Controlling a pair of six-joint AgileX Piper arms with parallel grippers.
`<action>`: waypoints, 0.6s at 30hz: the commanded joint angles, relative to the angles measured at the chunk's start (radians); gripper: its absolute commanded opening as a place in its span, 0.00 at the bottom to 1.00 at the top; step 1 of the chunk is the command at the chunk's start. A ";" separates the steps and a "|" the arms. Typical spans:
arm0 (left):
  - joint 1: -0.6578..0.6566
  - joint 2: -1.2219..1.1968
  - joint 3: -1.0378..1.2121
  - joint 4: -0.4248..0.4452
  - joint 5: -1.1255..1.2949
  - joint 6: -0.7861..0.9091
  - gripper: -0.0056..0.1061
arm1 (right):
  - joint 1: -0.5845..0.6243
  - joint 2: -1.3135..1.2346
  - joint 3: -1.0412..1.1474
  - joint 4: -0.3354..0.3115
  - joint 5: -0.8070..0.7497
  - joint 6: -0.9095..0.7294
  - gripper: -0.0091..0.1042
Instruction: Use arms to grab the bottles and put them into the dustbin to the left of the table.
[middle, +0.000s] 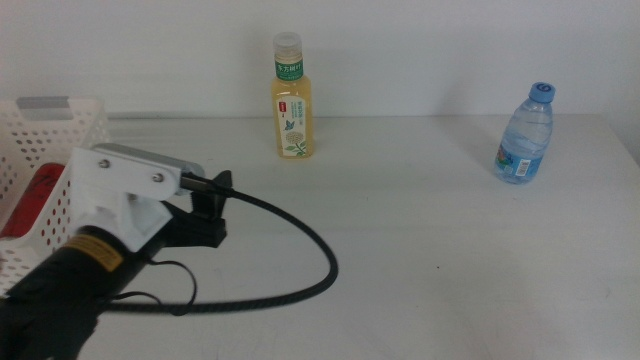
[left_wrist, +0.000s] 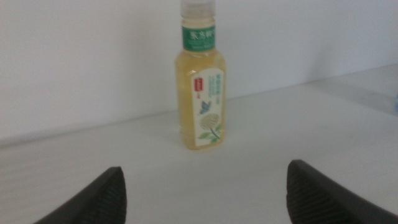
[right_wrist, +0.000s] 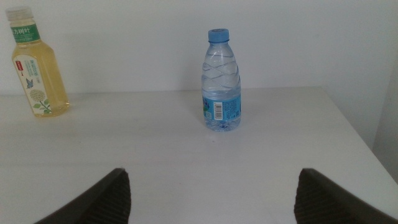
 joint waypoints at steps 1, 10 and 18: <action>-0.005 0.039 -0.046 0.035 -0.151 -0.077 0.78 | -0.007 -0.028 -0.009 -0.011 -0.079 -0.005 0.71; -0.005 0.322 -0.246 0.081 -0.231 -0.131 0.78 | -0.007 -0.028 -0.009 -0.011 -0.079 -0.005 0.71; -0.005 0.521 -0.476 0.075 -0.204 -0.130 0.80 | -0.007 -0.028 -0.009 -0.011 -0.079 -0.005 0.71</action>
